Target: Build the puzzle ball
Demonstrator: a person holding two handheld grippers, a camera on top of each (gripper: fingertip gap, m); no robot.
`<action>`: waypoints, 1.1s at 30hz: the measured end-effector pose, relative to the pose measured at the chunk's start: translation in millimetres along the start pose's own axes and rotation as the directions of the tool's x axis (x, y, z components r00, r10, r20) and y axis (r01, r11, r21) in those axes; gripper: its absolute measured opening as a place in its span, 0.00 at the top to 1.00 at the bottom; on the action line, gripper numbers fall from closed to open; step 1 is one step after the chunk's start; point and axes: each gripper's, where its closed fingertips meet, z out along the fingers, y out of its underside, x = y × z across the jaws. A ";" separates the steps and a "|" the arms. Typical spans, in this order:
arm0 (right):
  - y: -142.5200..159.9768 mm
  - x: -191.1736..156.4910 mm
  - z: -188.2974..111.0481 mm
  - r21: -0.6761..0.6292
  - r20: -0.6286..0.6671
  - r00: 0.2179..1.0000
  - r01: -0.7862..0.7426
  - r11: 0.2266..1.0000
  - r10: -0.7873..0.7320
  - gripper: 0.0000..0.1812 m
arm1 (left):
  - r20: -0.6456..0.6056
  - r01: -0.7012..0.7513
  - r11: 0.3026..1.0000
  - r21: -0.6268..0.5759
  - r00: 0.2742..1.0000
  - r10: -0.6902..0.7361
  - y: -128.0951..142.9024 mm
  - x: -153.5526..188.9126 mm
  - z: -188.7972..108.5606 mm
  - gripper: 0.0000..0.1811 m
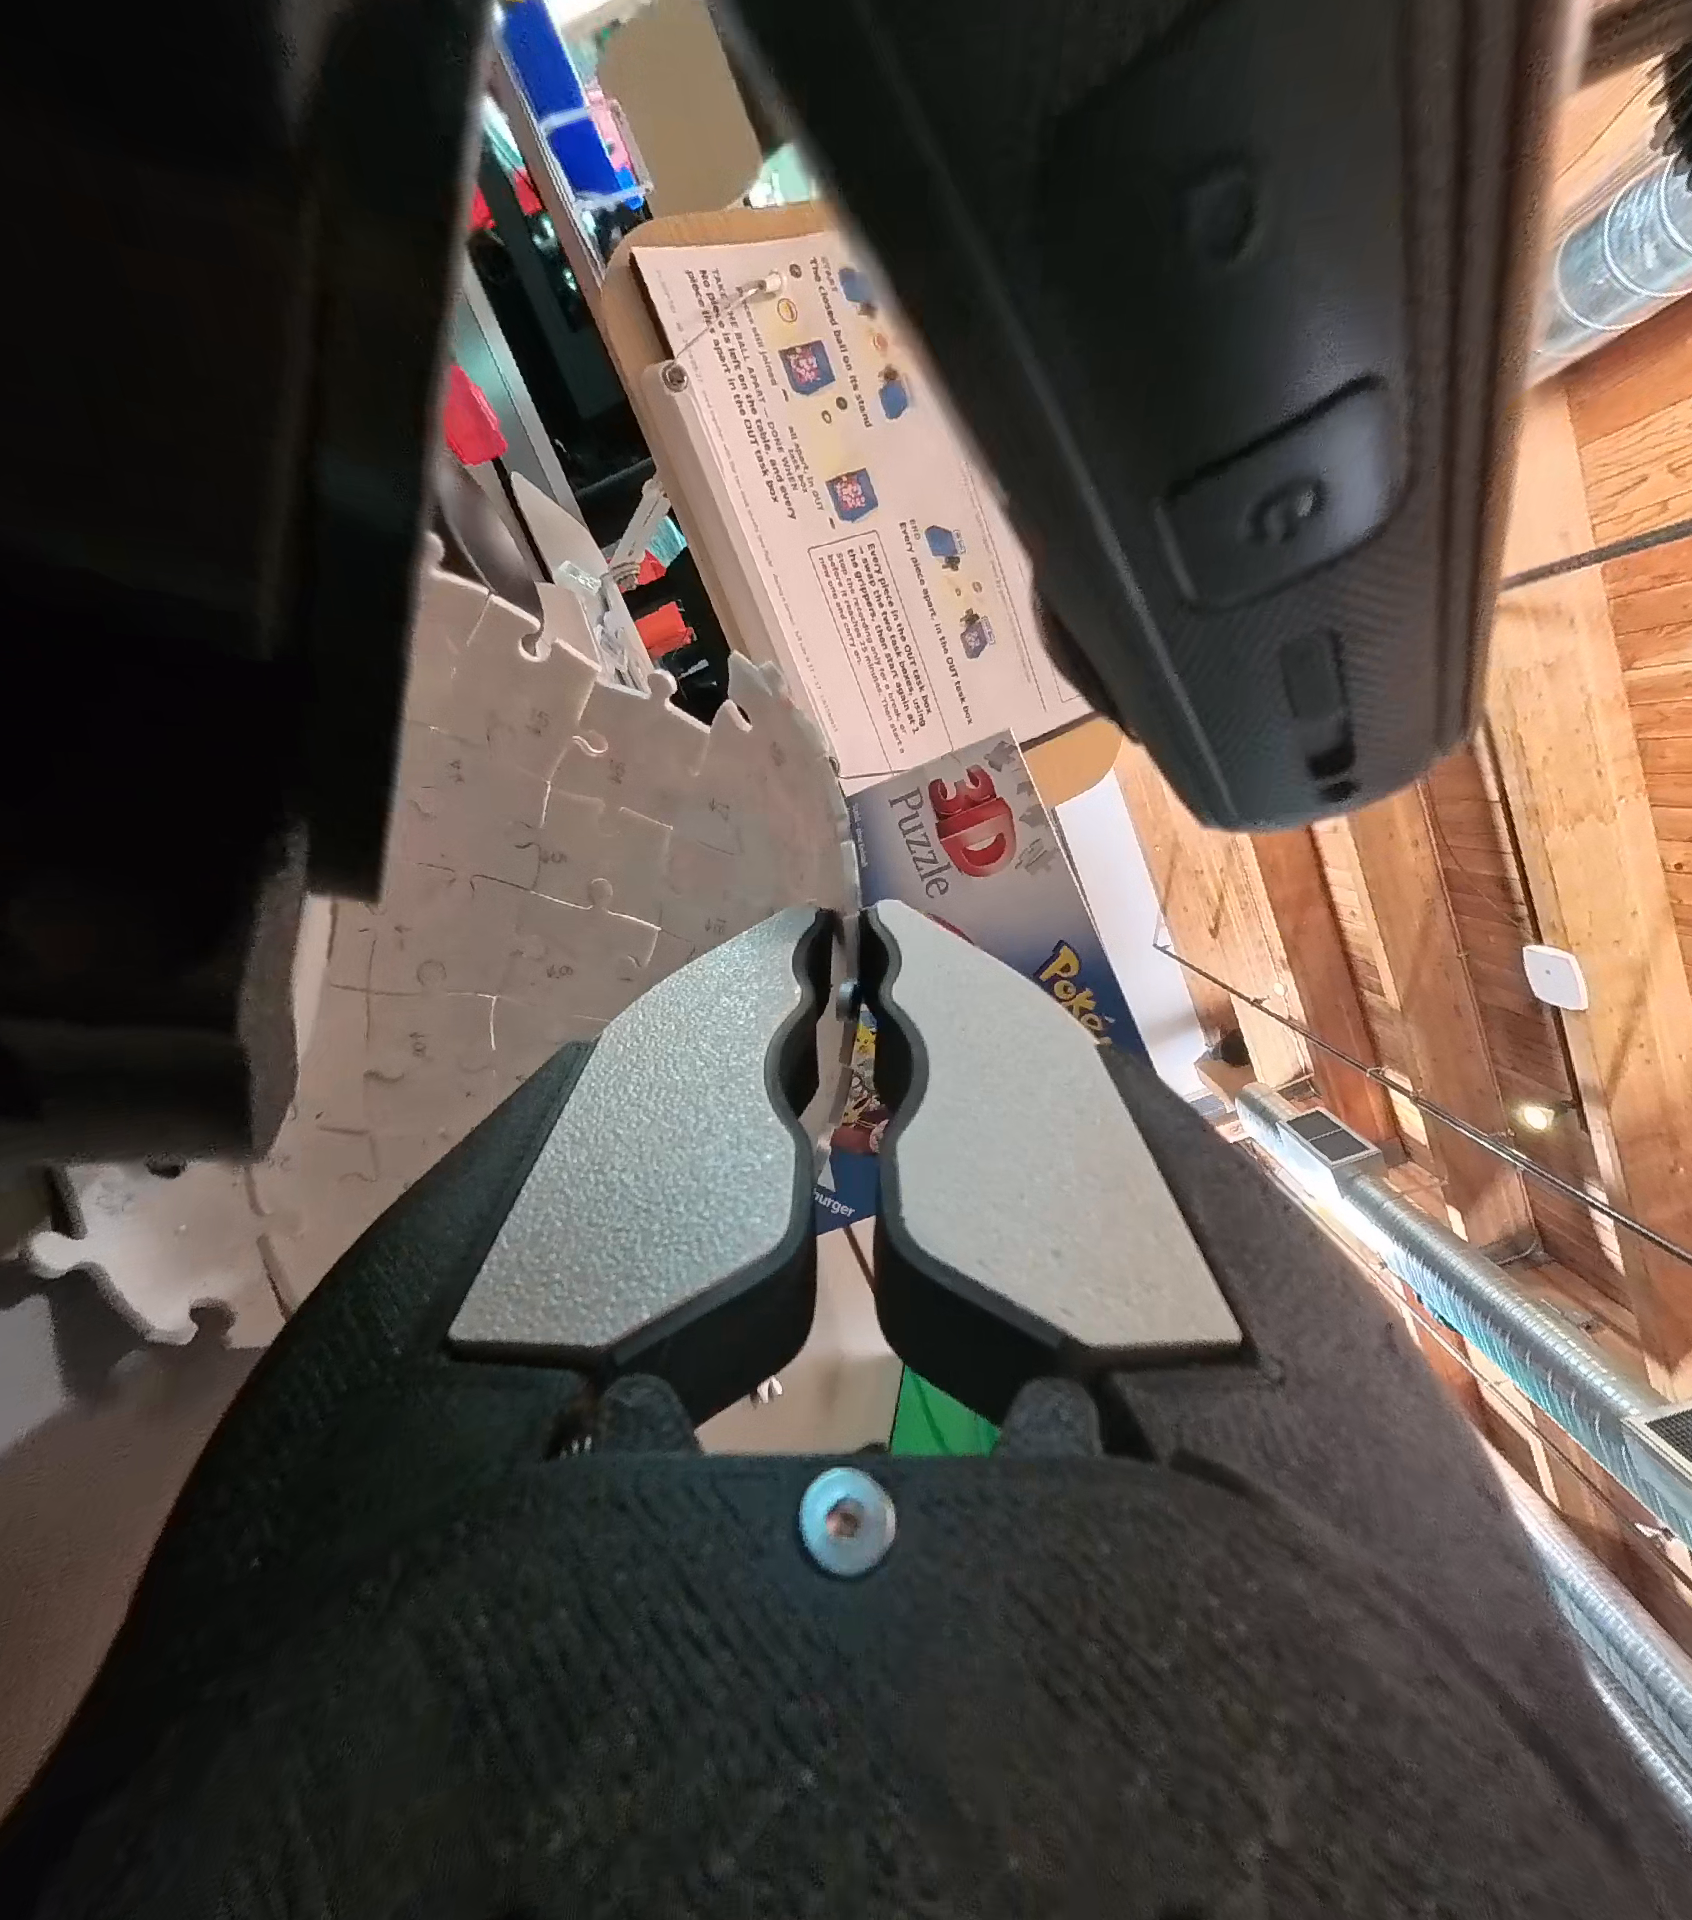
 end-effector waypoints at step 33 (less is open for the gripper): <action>2.4 0.8 1.2 -0.003 0.001 1.000 -0.015 1.000 0.015 0.97 | -0.106 -0.126 0.990 0.063 0.986 0.132 8.1 3.4 -13.0 0.83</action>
